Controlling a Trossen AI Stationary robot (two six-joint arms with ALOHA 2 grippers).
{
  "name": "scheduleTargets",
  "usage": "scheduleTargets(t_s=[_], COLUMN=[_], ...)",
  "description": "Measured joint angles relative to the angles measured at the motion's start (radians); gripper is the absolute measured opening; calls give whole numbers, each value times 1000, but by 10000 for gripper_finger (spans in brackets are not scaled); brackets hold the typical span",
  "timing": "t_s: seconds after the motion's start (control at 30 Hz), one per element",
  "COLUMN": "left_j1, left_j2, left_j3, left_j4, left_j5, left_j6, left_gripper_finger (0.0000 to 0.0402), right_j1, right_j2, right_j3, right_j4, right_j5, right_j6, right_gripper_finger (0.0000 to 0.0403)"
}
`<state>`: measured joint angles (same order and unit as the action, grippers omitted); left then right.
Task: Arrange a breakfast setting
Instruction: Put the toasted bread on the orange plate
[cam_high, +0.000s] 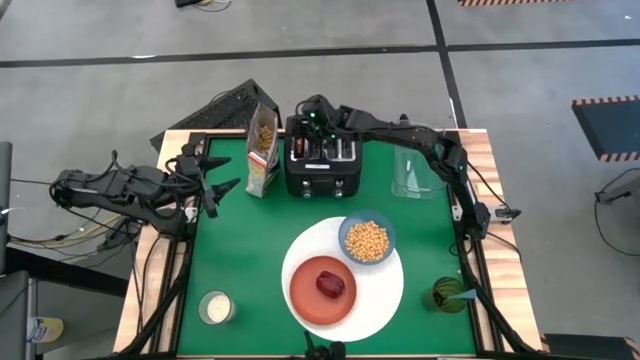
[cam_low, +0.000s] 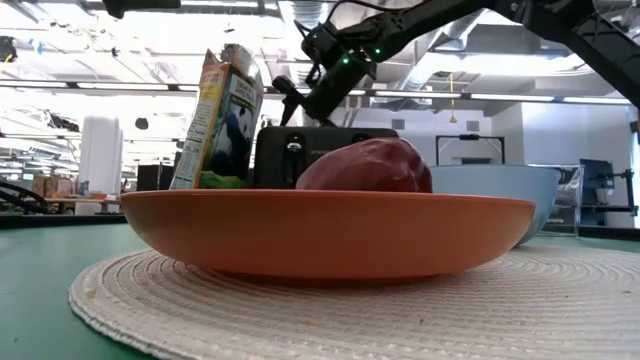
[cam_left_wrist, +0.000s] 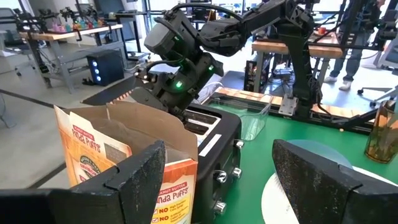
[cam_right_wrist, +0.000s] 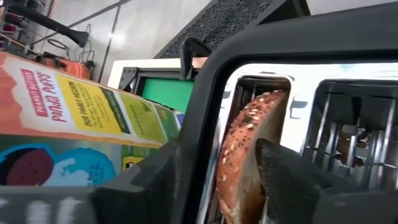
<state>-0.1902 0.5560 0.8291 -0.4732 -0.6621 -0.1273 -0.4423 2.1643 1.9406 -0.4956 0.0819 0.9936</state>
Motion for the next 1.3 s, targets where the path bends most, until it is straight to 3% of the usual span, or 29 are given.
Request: scheduleTargets(t_s=[0.5, 0.87, 1.3], left_j1=[0, 0, 0], left_j2=[0, 0, 0], left_j3=[0, 0, 0], left_j4=[-1, -8, -10], left_j5=[0, 0, 0], left_j6=[0, 0, 0], left_gripper_finger=[283, 283, 283], right_j1=[-6, -20, -20], right_j2=[0, 10, 7], right_j3=[7, 132, 206], right_j4=[-83, -213, -223], right_j5=[-7, -16, -39], right_j6=[-13, -82, -125], right_gripper_finger=[69, 56, 55])
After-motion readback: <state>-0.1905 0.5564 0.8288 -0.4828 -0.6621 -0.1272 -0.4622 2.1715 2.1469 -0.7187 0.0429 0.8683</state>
